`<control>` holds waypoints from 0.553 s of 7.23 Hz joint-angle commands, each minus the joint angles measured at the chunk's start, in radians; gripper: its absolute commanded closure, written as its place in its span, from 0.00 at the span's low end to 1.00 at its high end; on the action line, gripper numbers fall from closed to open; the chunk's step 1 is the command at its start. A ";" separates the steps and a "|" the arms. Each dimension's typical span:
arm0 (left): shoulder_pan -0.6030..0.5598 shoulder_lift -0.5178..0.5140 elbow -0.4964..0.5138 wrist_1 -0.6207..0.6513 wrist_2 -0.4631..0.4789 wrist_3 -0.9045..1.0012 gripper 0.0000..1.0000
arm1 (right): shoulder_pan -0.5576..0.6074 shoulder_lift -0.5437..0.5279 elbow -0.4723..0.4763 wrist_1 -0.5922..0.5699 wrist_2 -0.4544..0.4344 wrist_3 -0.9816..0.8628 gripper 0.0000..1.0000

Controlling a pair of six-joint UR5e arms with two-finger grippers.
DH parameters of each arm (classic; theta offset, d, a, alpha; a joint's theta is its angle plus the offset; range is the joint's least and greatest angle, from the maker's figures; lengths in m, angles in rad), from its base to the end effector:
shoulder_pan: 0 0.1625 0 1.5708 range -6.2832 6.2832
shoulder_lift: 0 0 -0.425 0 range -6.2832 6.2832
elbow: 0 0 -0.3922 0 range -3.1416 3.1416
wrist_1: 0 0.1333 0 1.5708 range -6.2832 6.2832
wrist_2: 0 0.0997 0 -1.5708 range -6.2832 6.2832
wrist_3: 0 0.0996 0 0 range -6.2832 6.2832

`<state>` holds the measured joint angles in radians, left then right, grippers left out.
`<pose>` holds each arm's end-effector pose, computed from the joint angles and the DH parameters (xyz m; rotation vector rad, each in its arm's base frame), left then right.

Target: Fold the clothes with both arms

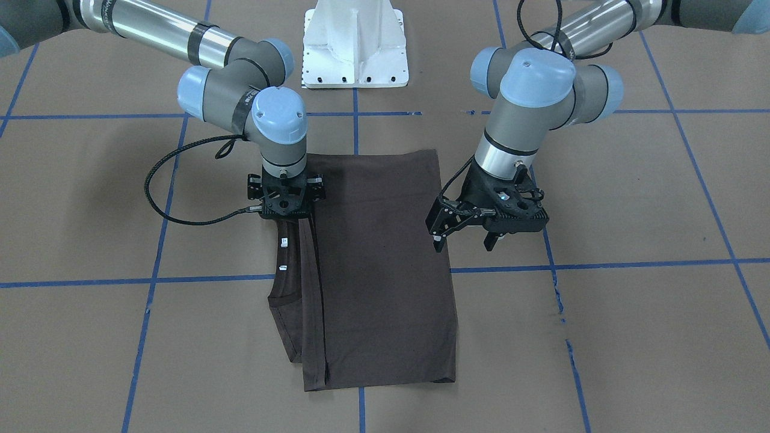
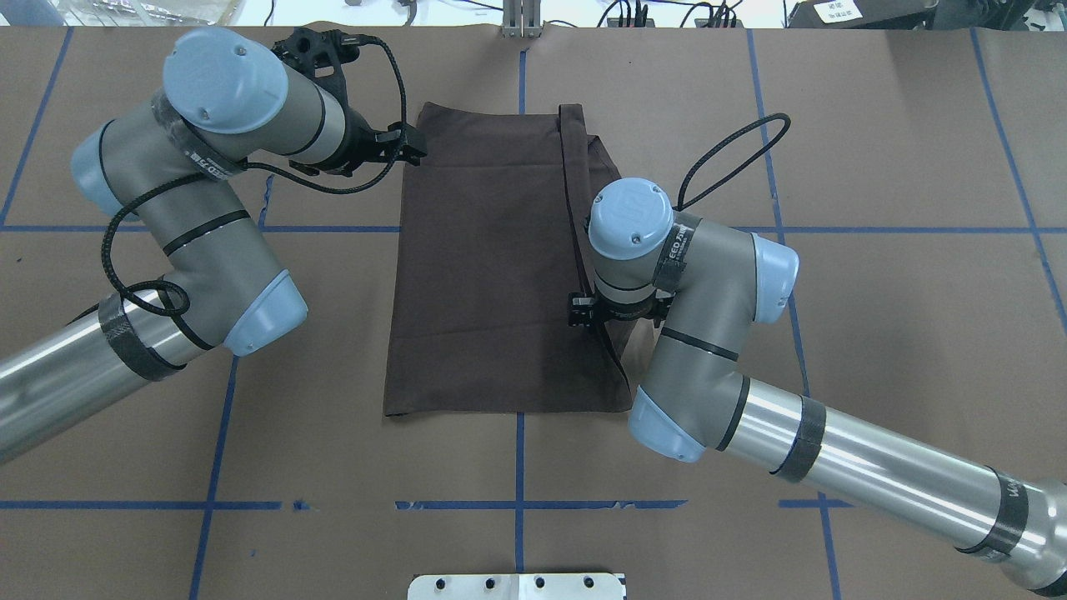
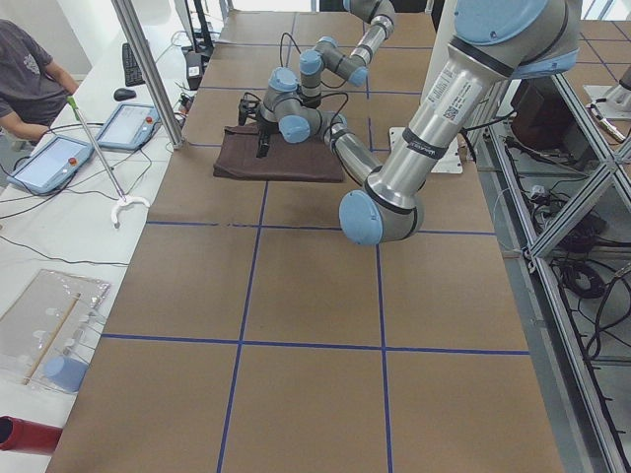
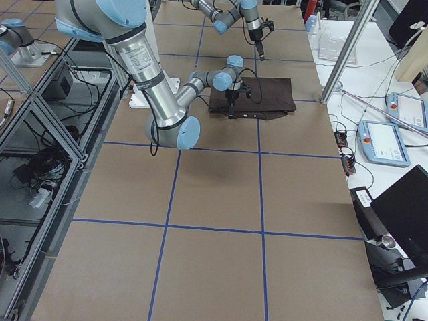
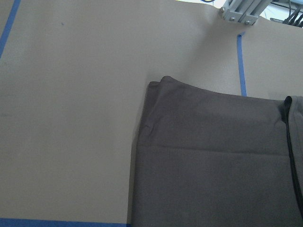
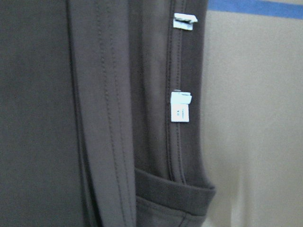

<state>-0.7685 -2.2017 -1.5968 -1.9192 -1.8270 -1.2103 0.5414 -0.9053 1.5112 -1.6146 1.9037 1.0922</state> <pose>0.4253 -0.5615 0.2336 0.3376 0.9717 -0.2428 -0.5645 -0.4570 0.3000 -0.0110 -0.6440 -0.0329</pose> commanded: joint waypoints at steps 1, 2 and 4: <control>0.000 -0.001 0.000 0.000 0.000 0.000 0.00 | 0.041 -0.004 0.007 -0.027 0.040 -0.003 0.00; 0.000 -0.001 0.000 -0.001 0.000 0.000 0.00 | 0.054 -0.013 0.012 -0.027 0.044 -0.003 0.00; 0.000 -0.004 0.000 -0.001 0.000 -0.005 0.00 | 0.057 -0.076 0.029 -0.024 0.035 -0.003 0.00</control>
<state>-0.7685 -2.2038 -1.5969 -1.9203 -1.8270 -1.2120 0.5931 -0.9442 1.5284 -1.6392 1.9434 1.0893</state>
